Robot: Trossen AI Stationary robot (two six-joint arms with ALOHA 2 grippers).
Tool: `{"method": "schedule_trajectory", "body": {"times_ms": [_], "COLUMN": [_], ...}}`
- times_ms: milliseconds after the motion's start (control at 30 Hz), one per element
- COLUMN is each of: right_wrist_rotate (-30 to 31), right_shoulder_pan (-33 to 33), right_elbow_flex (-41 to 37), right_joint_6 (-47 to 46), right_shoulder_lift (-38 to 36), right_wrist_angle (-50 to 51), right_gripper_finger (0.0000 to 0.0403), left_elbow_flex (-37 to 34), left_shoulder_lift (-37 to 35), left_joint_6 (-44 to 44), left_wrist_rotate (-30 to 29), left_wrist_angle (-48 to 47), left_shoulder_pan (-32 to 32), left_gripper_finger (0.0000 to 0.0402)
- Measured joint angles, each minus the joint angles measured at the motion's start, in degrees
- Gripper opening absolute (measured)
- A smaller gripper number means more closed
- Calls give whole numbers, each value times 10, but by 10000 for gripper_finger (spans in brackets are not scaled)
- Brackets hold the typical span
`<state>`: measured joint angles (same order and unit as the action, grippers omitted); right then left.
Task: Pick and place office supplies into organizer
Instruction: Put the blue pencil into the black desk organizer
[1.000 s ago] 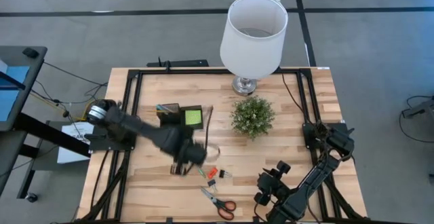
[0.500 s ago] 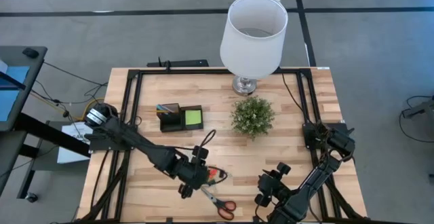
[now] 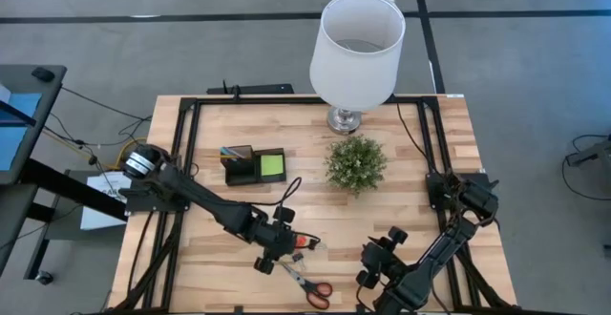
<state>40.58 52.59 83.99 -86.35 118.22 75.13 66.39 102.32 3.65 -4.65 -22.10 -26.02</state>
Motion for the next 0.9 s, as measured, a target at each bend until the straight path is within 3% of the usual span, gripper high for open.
{"method": "schedule_trajectory", "body": {"times_ms": [300,900], "right_wrist_rotate": [-2,-2], "right_shoulder_pan": [-10,-10], "right_elbow_flex": [0,0], "right_joint_6": [39,43], "right_shoulder_lift": [0,0], "right_wrist_angle": [-26,-35], "right_gripper_finger": [118,118], "left_elbow_flex": [-4,-3], "left_shoulder_lift": [67,76], "left_joint_6": [1,21], "left_wrist_rotate": [29,37], "left_wrist_angle": [37,36], "left_shoulder_pan": [2,7], "left_gripper_finger": [153,153]}}
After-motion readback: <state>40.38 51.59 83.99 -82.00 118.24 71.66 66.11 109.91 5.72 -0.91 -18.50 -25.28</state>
